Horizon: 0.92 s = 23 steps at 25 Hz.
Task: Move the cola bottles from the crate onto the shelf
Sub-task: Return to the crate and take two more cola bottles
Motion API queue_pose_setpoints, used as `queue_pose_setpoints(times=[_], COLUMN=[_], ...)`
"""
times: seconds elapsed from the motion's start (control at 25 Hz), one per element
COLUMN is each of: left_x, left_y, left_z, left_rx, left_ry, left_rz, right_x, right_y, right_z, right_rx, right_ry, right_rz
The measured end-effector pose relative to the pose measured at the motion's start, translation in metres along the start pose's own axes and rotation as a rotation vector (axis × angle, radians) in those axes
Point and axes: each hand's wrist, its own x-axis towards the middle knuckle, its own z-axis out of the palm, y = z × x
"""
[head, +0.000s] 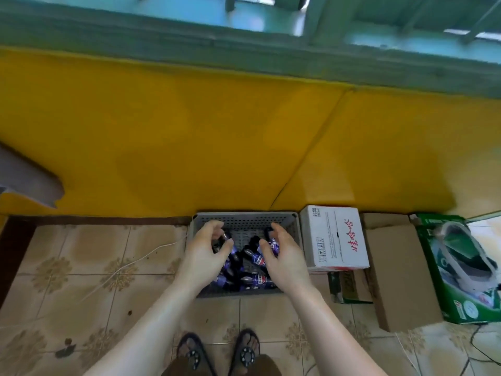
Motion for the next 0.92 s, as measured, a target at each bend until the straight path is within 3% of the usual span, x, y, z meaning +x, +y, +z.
queue_pose_setpoints(times=[0.24,0.52,0.64,0.92], left_x=[0.077,0.162,0.185,0.229], left_y=[-0.119,-0.276,-0.337,-0.409], left_z=[0.061,0.178,0.221,0.275], left_rx=[0.164,0.335,0.511,0.855], left_ry=[-0.105,-0.341,-0.472,-0.782], left_rz=[0.003,-0.011,-0.004,-0.002], right_x=[0.075,0.157,0.184,0.227], right_y=[0.095,0.251,0.299,0.370], right_z=[0.093,0.216,0.262,0.330], right_rx=[-0.110,-0.309,-0.436,-0.706], right_ry=[-0.051,-0.321,-0.463,-0.809], right_rz=[0.012,0.035,0.038,0.061])
